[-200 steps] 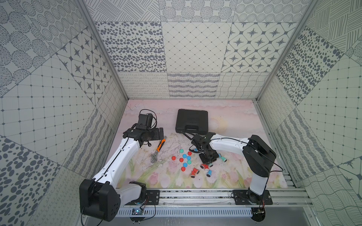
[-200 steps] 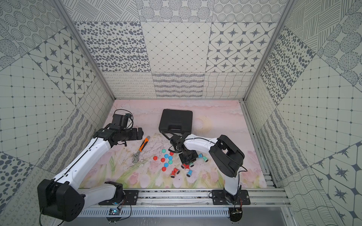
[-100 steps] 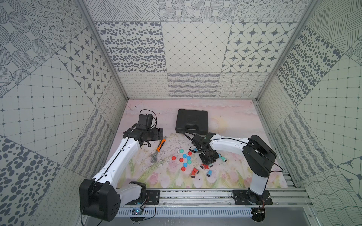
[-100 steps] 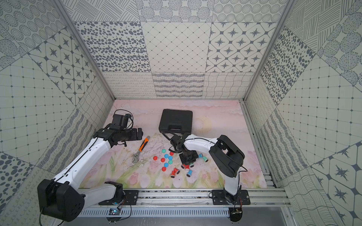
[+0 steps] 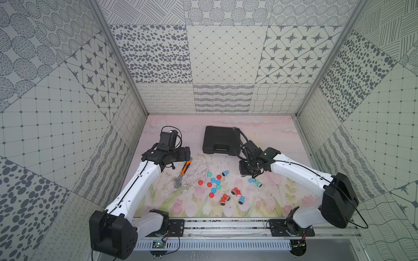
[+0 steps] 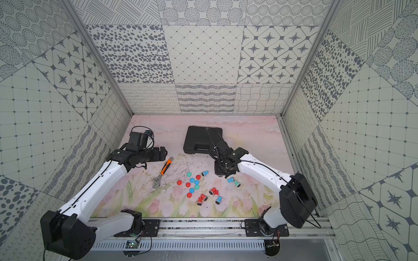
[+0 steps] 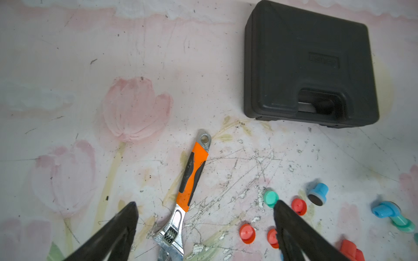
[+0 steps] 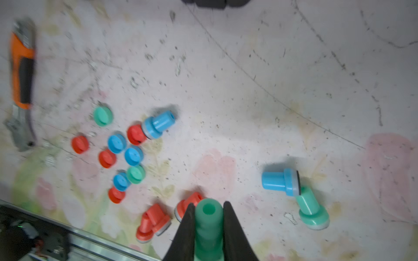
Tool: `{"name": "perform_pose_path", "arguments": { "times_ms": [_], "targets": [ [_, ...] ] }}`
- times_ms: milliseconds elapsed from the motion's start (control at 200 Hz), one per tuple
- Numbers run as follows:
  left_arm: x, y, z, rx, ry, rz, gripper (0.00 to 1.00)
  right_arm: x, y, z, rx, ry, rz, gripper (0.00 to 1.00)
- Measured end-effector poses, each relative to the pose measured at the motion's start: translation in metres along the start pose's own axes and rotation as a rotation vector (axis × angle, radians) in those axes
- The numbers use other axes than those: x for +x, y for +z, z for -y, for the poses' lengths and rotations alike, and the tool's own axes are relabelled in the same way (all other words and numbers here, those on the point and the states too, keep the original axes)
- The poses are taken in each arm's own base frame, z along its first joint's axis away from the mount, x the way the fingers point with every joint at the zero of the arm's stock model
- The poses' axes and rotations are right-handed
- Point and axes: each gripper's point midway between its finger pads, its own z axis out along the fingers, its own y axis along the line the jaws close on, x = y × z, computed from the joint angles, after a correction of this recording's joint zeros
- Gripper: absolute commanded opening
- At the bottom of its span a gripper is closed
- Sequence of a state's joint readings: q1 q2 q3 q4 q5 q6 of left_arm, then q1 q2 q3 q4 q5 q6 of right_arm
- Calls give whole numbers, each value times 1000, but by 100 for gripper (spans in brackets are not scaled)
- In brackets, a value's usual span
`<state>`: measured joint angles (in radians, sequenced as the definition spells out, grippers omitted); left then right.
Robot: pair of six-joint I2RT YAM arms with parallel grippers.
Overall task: Close the stamp cap
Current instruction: Pick up the stamp from the center of the board.
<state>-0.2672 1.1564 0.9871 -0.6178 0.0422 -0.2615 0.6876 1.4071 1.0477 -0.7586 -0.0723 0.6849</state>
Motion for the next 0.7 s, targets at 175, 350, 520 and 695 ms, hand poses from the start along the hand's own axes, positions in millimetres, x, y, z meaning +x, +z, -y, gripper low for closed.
{"name": "perform_pose_path", "arguments": {
  "times_ms": [175, 350, 520, 695],
  "targets": [
    [-13, -8, 48, 141, 22, 66, 88, -33, -23, -18, -243, 239, 156, 6],
    [-24, -19, 102, 313, 44, 136, 85, -62, -39, -45, -443, 463, 244, 2],
    [-31, -30, 154, 496, 71, 210, 84, -81, -62, -59, -589, 680, 335, 2],
    [-39, -35, 190, 626, 70, 253, 73, -91, -86, -77, -705, 820, 401, 2]
  ]
}}
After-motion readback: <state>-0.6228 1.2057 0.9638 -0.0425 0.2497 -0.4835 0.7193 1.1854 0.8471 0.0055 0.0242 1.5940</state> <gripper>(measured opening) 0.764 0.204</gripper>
